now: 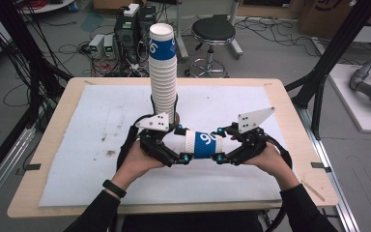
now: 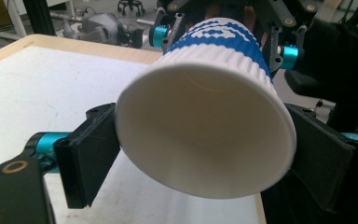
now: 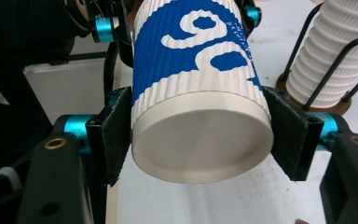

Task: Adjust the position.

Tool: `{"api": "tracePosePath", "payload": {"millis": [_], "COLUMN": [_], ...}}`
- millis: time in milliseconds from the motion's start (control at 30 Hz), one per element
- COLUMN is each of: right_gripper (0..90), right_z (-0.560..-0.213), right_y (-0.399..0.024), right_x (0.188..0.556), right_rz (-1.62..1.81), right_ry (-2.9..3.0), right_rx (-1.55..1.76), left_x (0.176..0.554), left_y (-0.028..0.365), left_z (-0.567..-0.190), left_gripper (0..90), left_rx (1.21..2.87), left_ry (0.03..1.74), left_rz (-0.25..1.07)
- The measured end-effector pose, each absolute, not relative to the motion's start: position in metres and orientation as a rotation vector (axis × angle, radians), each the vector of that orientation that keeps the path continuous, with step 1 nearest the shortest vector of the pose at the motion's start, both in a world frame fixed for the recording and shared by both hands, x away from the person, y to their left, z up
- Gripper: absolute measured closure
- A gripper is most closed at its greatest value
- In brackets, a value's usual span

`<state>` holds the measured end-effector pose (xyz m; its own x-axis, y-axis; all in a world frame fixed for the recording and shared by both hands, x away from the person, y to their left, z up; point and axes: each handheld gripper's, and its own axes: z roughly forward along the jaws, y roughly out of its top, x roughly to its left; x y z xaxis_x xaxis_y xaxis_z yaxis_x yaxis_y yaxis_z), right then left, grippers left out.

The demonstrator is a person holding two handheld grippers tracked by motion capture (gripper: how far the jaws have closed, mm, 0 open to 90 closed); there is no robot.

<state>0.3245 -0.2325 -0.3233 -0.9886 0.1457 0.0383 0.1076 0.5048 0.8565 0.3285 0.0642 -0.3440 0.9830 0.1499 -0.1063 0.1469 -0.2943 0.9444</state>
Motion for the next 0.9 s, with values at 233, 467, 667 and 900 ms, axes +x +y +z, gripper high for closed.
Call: {"api": "tracePosePath", "payload": {"millis": [233, 467, 667, 900], "right_gripper": [30.1, 30.0, 30.2, 30.2], "right_z": [-0.320, -0.322, -0.324, -0.326], "right_y": [-0.242, -0.244, -0.242, -0.240], "right_x": [0.325, 0.326, 0.326, 0.326], "right_rz": [1.649, 1.722, 1.733, 1.709], "right_ry": [2.636, 2.616, 2.604, 2.620], "right_rx": [0.230, 0.190, 0.175, 0.182], "left_x": [0.333, 0.333, 0.333, 0.333], "left_y": [0.068, 0.064, 0.067, 0.068], "left_z": [-0.349, -0.351, -0.349, -0.348], "left_gripper": [11.7, 11.6, 16.2, 18.7], "left_rx": [1.771, 1.718, 1.699, 1.706], "left_ry": [0.231, 0.221, 0.210, 0.209], "left_rz": [-0.099, -0.152, -0.156, -0.136]}}
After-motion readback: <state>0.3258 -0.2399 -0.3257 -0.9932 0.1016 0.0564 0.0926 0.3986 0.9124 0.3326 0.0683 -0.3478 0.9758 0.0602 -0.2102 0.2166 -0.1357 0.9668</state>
